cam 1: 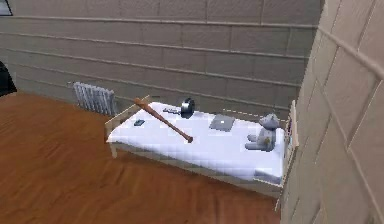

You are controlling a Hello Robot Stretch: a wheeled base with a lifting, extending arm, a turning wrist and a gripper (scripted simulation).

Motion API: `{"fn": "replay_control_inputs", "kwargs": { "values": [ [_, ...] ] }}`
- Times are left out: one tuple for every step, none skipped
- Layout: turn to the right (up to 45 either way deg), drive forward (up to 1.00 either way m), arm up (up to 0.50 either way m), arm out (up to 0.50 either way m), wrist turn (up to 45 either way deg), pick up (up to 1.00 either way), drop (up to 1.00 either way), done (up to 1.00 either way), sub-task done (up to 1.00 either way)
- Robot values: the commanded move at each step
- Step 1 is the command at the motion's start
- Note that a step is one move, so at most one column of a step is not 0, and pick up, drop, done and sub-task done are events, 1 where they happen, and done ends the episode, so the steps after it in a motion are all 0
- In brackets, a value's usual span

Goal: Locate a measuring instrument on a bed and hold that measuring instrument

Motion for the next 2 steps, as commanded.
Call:
{"fn": "replay_control_inputs", "kwargs": {
  "values": [
    [3.0,0.00,0.00,0.00,0.0,0.00,0.00,0.00,0.00],
    [0.0,0.45,0.00,0.00,0.0,0.00,0.00,0.00,0.00]
  ]
}}
